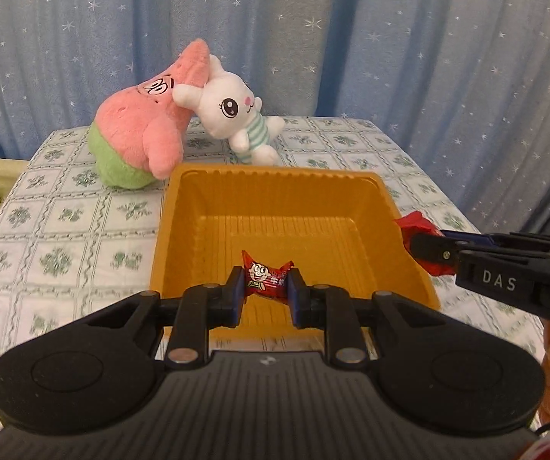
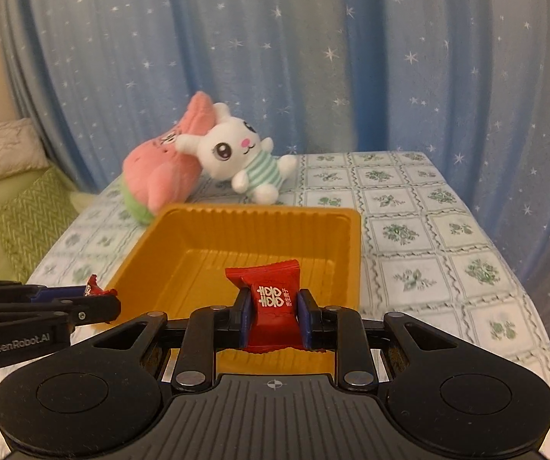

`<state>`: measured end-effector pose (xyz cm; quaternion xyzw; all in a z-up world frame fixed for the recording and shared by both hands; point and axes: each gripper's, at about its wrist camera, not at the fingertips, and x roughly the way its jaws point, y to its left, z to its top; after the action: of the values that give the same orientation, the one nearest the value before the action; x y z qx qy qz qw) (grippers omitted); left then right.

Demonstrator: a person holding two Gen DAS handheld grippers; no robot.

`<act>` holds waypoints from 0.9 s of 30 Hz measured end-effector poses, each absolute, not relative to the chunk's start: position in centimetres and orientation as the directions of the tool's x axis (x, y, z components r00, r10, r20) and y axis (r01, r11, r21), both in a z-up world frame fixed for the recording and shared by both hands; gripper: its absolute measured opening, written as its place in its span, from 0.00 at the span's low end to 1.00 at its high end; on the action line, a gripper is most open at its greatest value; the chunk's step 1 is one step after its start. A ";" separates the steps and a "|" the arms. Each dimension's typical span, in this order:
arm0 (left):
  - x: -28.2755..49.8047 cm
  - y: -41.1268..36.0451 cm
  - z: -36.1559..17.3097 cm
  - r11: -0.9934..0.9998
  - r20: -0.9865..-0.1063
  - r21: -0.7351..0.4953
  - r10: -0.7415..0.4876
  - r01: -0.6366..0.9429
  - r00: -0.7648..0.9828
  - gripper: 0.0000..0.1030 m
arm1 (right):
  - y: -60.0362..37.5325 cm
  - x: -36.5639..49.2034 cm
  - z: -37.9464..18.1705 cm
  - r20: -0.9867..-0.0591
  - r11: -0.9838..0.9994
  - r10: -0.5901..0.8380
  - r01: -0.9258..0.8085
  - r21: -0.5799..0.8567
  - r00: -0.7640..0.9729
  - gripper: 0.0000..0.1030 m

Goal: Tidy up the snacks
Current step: 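Carry both candies into the orange tray and open both grippers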

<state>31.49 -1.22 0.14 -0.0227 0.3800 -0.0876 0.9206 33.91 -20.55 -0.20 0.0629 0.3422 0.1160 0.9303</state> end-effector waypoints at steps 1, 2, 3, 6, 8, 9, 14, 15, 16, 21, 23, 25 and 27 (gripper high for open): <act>32.0 -1.3 -0.2 0.984 -0.699 -0.104 -0.175 0.144 0.694 0.20 | -20.6 34.5 -0.4 -0.624 0.965 0.258 -0.171 0.197 0.738 0.25; 32.5 -1.3 -0.4 0.984 -0.702 -0.100 -0.173 0.144 0.691 0.20 | -20.5 35.0 -0.6 -0.628 0.966 0.258 -0.170 0.197 0.735 0.25; 33.0 -1.4 -0.7 0.985 -0.705 -0.100 -0.172 0.144 0.688 0.20 | -20.5 35.5 -0.9 -0.631 0.965 0.259 -0.168 0.201 0.732 0.25; 34.1 -1.5 -1.6 0.983 -0.706 -0.114 -0.182 0.145 0.685 0.21 | -20.5 36.7 -1.8 -0.642 0.963 0.260 -0.148 0.224 0.721 0.25; 34.8 -1.4 -2.2 0.985 -0.707 -0.115 -0.175 0.132 0.686 0.26 | -20.4 37.2 -2.3 -0.646 0.962 0.261 -0.140 0.233 0.717 0.25; 35.1 -1.4 -2.4 0.986 -0.710 -0.111 -0.164 0.121 0.685 0.30 | -20.4 37.3 -2.5 -0.648 0.962 0.260 -0.136 0.236 0.716 0.25; 35.2 -0.3 -2.8 0.986 -0.705 -0.127 -0.163 0.104 0.690 0.35 | -20.4 37.7 -3.1 -0.656 0.960 0.264 -0.130 0.246 0.707 0.25; 35.1 -0.1 -2.8 0.987 -0.704 -0.127 -0.162 0.102 0.691 0.35 | -20.4 37.8 -3.2 -0.657 0.960 0.264 -0.131 0.246 0.706 0.25; 35.0 0.2 -2.8 0.987 -0.703 -0.129 -0.162 0.099 0.692 0.35 | -20.4 37.9 -3.4 -0.659 0.960 0.265 -0.131 0.247 0.704 0.25; 34.0 1.0 -2.7 0.986 -0.701 -0.139 -0.164 0.092 0.695 0.35 | -20.0 38.1 -3.5 -0.657 0.957 0.273 -0.128 0.260 0.703 0.25; 33.5 1.2 -2.6 0.987 -0.701 -0.137 -0.160 0.090 0.695 0.36 | -19.8 38.1 -3.4 -0.636 0.951 0.289 -0.141 0.274 0.715 0.25; 32.9 1.3 -2.5 0.987 -0.702 -0.135 -0.158 0.088 0.694 0.43 | -19.8 38.1 -3.1 -0.628 0.945 0.308 -0.153 0.289 0.714 0.26; 32.0 1.5 -2.3 0.987 -0.697 -0.135 -0.156 0.085 0.700 0.48 | -20.0 37.8 -2.7 -0.618 0.945 0.303 -0.147 0.292 0.725 0.46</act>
<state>31.95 1.47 -2.28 -0.0465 0.3819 -0.0653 0.9207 37.82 -19.95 -2.69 0.1119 0.3499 0.1219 0.9221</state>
